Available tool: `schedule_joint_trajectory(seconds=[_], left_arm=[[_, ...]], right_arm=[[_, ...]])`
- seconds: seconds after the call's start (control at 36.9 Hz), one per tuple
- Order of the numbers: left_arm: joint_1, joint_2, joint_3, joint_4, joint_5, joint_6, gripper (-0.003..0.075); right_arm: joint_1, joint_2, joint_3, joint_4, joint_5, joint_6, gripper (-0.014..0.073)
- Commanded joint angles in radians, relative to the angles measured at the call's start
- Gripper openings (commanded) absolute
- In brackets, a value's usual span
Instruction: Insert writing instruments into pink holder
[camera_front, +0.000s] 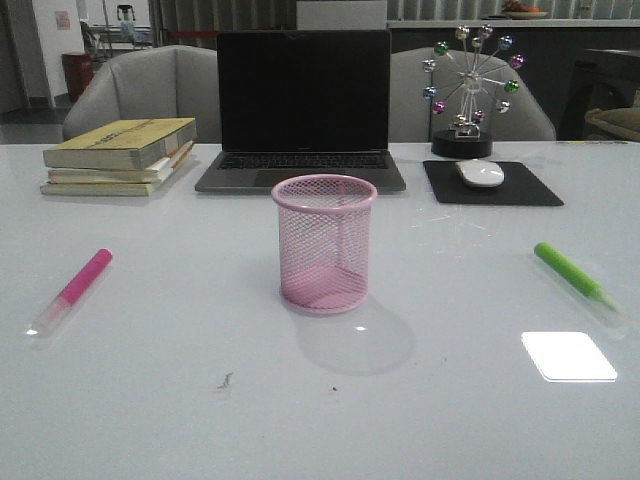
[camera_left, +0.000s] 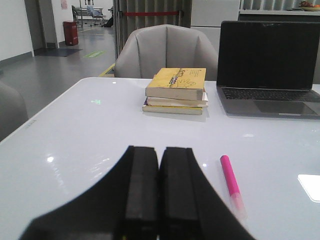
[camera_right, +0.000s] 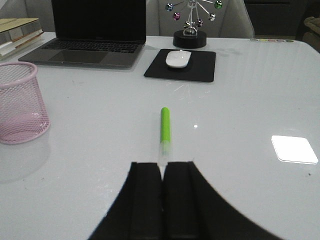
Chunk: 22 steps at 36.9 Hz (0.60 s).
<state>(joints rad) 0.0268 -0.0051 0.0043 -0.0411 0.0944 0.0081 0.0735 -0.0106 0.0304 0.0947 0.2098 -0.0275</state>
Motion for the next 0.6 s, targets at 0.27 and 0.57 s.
schedule_joint_trajectory(seconds=[0.27, 0.57], left_arm=[[0.0, -0.023, 0.003, -0.01, -0.084, -0.008, 0.0092], [0.0, -0.023, 0.003, -0.01, -0.185, -0.008, 0.0092]], right_arm=[[0.001, -0.018, 0.001, -0.008, -0.086, -0.001, 0.005], [0.001, -0.018, 0.001, -0.005, -0.109, -0.001, 0.005]])
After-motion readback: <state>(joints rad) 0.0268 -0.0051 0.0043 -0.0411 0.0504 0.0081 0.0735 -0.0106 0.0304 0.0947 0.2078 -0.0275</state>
